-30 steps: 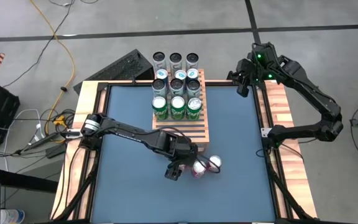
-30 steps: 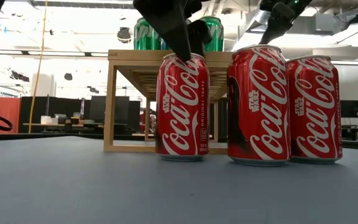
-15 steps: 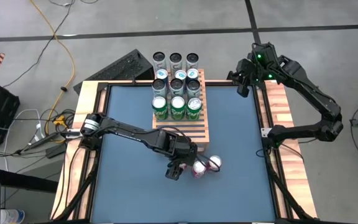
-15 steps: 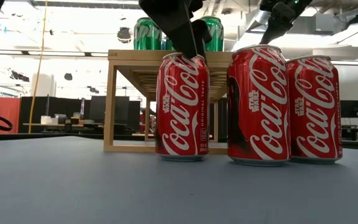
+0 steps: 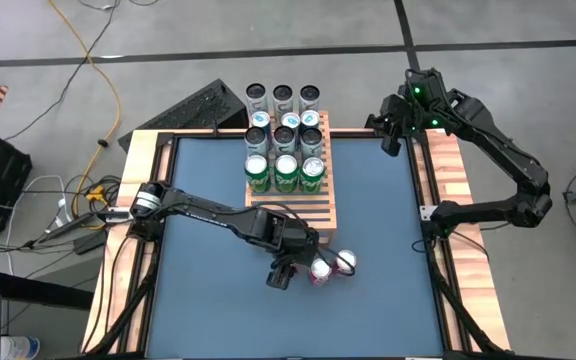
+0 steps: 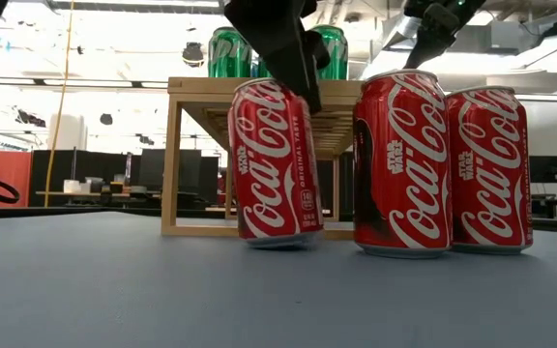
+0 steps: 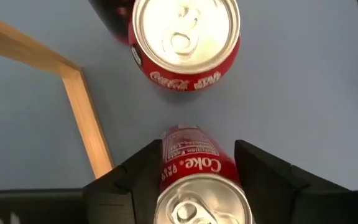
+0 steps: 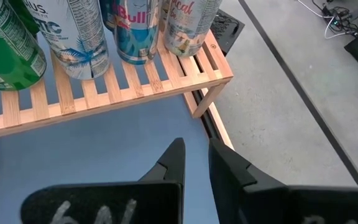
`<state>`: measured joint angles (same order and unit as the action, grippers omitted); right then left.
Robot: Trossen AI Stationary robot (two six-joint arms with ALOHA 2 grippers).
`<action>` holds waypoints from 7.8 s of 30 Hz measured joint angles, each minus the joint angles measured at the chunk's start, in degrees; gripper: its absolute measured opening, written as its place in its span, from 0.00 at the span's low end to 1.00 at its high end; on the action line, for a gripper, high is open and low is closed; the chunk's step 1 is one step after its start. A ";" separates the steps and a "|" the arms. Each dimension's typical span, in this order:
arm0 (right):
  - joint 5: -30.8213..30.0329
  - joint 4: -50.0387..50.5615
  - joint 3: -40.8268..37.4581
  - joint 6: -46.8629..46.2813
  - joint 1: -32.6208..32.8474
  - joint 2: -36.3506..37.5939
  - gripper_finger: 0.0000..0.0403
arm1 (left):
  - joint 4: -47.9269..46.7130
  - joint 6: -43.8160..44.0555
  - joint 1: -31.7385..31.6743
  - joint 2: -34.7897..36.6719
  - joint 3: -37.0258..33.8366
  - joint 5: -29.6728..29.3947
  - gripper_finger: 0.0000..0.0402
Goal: Place canned beverage on shelf
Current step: Put the top left red soda can on the shelf
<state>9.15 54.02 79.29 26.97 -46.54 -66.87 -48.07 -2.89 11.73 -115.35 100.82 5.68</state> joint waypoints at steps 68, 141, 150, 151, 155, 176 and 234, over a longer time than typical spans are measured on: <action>-0.11 -0.85 -5.75 2.00 -0.11 0.00 0.16 | -6.14 22.04 2.14 -3.63 6.87 -6.03 0.59; -0.13 -2.84 -5.68 -1.50 -0.11 0.04 0.16 | -9.37 -24.90 0.39 -1.73 7.23 2.39 0.87; -0.01 -2.56 -5.68 -1.55 -0.11 0.02 0.16 | -6.03 -26.17 -0.90 -1.81 3.16 4.80 0.87; 0.00 -2.58 -5.68 -1.45 -0.11 0.04 0.16 | -5.82 -26.51 -1.03 -1.73 2.94 5.13 0.87; 0.02 -2.58 -5.68 -1.40 -0.11 0.04 0.16 | -4.89 -30.13 -1.07 -1.59 1.85 4.92 0.87; 0.02 -2.62 -5.68 -0.82 -0.11 0.02 0.16 | 5.26 -25.11 -0.81 -1.86 -4.71 4.34 0.71; -0.04 0.41 -5.68 -1.02 -0.11 0.02 0.16 | -18.28 -21.85 -12.55 -0.17 33.88 -0.82 0.73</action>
<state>9.10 54.43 73.60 25.96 -46.65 -66.85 -66.35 -24.74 -0.82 -115.52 134.70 4.86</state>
